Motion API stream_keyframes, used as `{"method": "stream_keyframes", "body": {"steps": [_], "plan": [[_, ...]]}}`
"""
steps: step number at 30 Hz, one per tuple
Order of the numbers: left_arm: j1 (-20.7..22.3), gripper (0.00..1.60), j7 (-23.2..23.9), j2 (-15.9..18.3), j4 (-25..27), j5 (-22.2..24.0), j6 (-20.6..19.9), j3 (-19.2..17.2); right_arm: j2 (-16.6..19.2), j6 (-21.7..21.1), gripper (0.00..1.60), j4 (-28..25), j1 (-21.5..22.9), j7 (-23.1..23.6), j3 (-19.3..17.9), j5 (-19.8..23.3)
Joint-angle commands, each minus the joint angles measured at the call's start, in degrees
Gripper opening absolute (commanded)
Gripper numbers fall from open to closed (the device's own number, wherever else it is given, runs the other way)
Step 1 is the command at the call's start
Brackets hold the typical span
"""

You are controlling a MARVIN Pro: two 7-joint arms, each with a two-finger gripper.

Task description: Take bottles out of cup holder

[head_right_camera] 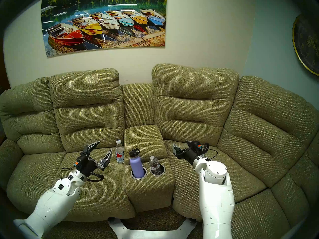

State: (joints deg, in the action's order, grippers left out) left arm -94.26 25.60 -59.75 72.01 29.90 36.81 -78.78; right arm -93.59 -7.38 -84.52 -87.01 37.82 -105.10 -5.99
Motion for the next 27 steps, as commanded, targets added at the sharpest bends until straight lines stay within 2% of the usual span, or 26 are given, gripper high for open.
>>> {"method": "stream_keyframes", "body": {"steps": [1, 3, 5, 9, 16, 20, 22, 27], "plan": [[6.15, 1.6, 5.79, -2.23, -6.81, 4.97, -1.47, 2.33, 0.05, 0.14, 1.6, -0.87, 0.4, 0.01, -0.03, 0.09], [7.87, 1.6, 6.49, -3.51, -9.12, 4.71, -1.74, 2.85, 0.05, 0.15, 1.6, -0.85, 0.41, 0.02, -0.03, 0.09], [8.68, 1.6, 6.82, -4.63, -10.01, 5.44, -3.59, 2.83, 0.05, 0.16, 1.6, -0.82, 0.42, 0.02, -0.03, 0.09], [10.32, 1.6, 7.07, -5.98, -11.86, 4.86, -4.47, 2.93, 0.05, 0.17, 1.6, -0.78, 0.44, 0.02, -0.03, 0.09], [14.47, 1.6, 6.87, -8.52, -15.24, 2.43, -6.8, 3.94, 0.06, 0.2, 1.6, -0.67, 0.49, 0.03, -0.03, 0.09], [18.15, 1.6, 6.96, -10.73, -19.43, -0.43, -8.13, 5.84, 0.07, 0.2, 1.6, -0.64, 0.5, 0.03, -0.04, 0.08], [18.03, 1.6, 6.33, -11.34, -19.61, -1.28, -8.31, 5.68, 0.07, 0.21, 1.6, -0.63, 0.51, 0.03, -0.04, 0.08], [21.46, 1.6, 5.83, -13.48, -24.23, -3.61, -9.0, 6.91, 0.07, 0.21, 1.6, -0.6, 0.52, 0.04, -0.04, 0.08]]}}
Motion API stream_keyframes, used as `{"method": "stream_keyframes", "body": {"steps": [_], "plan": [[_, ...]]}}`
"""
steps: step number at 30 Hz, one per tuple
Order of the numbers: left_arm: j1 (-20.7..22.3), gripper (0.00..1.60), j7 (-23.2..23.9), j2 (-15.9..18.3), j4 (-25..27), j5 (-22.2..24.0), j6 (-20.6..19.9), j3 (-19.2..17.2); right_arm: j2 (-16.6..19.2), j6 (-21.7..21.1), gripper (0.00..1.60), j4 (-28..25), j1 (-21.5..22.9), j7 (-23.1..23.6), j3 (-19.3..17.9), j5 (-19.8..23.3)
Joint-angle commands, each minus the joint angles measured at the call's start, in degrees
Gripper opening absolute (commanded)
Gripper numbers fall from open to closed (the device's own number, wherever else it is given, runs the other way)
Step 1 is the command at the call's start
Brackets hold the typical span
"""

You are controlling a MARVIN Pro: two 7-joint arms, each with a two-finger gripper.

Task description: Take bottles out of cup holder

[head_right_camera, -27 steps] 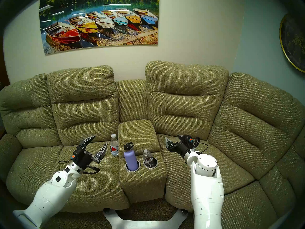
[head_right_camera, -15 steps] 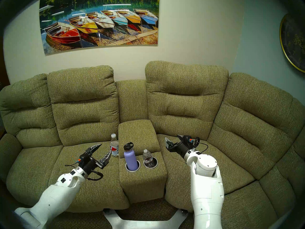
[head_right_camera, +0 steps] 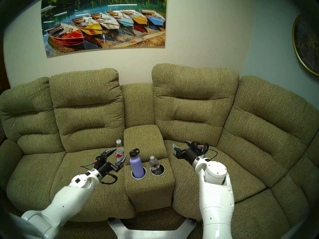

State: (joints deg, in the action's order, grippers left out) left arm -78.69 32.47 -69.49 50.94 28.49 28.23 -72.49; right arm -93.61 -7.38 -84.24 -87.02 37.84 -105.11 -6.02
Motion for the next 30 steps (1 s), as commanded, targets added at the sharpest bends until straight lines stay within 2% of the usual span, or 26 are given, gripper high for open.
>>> {"method": "stream_keyframes", "body": {"steps": [1, 4, 5, 6, 12, 18, 24, 26, 30], "plan": [[6.72, 1.6, -1.48, -4.16, -4.26, -2.91, -0.61, 0.92, 0.09, 0.21, 1.6, -0.86, 0.54, 0.02, -0.03, 0.11], [8.97, 1.6, -2.39, -5.4, -7.39, -4.08, -1.16, 1.51, 0.09, 0.21, 1.6, -0.83, 0.55, 0.03, -0.04, 0.11], [7.68, 1.6, -3.01, -5.67, -6.25, -4.57, -0.7, 0.75, 0.09, 0.21, 1.6, -0.82, 0.55, 0.03, -0.04, 0.11], [9.83, 1.6, -3.34, -6.61, -9.15, -4.79, -0.73, 1.37, 0.09, 0.22, 1.6, -0.82, 0.56, 0.03, -0.04, 0.11], [12.6, 1.6, -3.29, -7.7, -13.59, -5.71, 0.38, 1.83, 0.08, 0.22, 1.6, -0.85, 0.55, 0.03, -0.04, 0.11], [16.4, 1.6, -2.47, -9.01, -20.32, -6.36, 3.22, 2.49, 0.07, 0.22, 1.6, -0.88, 0.54, 0.04, -0.05, 0.1], [17.15, 1.6, 0.29, -9.67, -24.45, -7.19, 6.87, 3.56, 0.07, 0.22, 1.6, -0.9, 0.53, 0.04, -0.05, 0.1], [18.15, 1.6, 1.63, -10.71, -26.64, -6.76, 7.43, 3.54, 0.07, 0.22, 1.6, -0.89, 0.54, 0.04, -0.05, 0.1], [19.91, 1.6, 1.16, -11.98, -29.55, -7.29, 7.71, 3.85, 0.07, 0.22, 1.6, -0.87, 0.54, 0.04, -0.05, 0.1]]}}
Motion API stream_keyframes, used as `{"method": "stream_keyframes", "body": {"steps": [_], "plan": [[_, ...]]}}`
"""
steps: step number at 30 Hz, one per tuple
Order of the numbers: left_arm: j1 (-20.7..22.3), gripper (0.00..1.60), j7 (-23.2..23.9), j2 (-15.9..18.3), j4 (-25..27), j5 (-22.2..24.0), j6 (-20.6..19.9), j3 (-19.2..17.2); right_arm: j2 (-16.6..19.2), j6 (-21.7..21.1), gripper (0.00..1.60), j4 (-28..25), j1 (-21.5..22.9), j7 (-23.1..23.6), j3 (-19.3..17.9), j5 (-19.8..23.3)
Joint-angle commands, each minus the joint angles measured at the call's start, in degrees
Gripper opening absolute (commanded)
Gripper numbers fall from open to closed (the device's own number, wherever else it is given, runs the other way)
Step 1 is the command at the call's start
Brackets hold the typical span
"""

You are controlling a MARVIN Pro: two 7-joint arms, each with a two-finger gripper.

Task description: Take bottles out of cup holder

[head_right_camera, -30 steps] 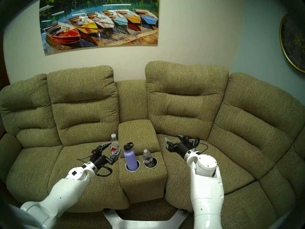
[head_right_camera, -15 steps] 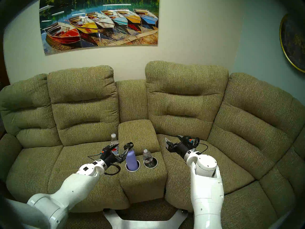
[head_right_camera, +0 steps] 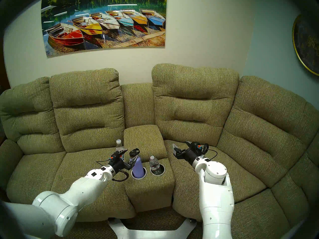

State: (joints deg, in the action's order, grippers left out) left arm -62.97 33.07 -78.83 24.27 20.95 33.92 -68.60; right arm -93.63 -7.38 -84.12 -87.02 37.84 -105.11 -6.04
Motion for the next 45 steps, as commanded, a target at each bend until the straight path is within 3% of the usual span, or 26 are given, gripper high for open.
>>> {"method": "stream_keyframes", "body": {"steps": [1, 10, 26, 45], "plan": [[4.48, 1.6, 0.64, -2.81, -3.41, 0.36, 2.02, -0.08, 0.09, 0.22, 1.6, -0.99, 0.54, 0.03, -0.04, 0.12], [7.52, 1.6, 0.02, -4.04, -8.08, 0.73, 1.56, -0.53, 0.09, 0.23, 1.6, -0.95, 0.55, 0.03, -0.04, 0.12], [11.56, 1.6, -3.38, -6.31, -13.95, 1.6, -3.14, -2.0, 0.09, 0.23, 1.6, -0.88, 0.58, 0.03, -0.04, 0.11], [11.74, 1.6, -5.58, -7.4, -16.47, -0.01, -6.44, -0.47, 0.1, 0.24, 1.6, -0.8, 0.61, 0.03, -0.05, 0.1]]}}
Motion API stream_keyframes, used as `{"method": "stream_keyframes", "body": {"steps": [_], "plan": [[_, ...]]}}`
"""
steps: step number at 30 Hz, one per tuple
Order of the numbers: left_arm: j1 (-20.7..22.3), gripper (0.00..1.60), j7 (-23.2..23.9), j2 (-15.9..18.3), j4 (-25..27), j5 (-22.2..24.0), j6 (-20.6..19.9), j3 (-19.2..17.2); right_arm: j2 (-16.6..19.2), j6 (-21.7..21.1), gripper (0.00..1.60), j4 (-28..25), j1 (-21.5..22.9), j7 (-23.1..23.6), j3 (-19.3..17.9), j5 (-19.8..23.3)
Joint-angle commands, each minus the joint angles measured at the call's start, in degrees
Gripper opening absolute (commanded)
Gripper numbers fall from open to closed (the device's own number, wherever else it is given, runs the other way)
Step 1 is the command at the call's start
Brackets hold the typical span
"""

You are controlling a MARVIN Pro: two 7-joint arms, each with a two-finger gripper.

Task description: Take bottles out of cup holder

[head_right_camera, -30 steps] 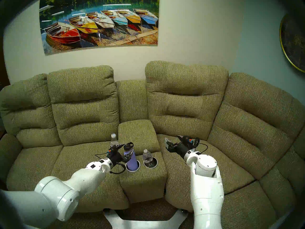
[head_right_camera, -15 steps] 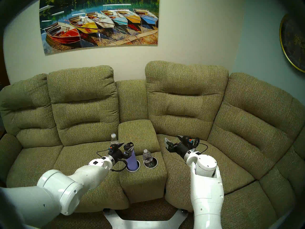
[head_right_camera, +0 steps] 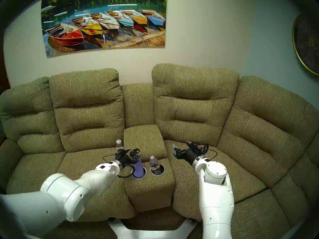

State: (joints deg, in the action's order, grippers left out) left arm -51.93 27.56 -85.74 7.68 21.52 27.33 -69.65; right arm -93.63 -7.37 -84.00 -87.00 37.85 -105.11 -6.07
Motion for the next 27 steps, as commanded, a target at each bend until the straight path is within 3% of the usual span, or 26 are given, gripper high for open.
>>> {"method": "stream_keyframes", "body": {"steps": [1, 27], "plan": [[0.6, 1.6, -0.27, -0.5, 0.06, -0.7, 0.1, 0.66, 0.1, 0.24, 1.6, -0.93, 0.6, 0.03, -0.05, 0.13], [1.84, 1.6, -4.02, -1.07, -0.53, -2.68, -4.48, 1.46, 0.12, 0.24, 1.6, -0.7, 0.67, 0.02, -0.04, 0.11]]}}
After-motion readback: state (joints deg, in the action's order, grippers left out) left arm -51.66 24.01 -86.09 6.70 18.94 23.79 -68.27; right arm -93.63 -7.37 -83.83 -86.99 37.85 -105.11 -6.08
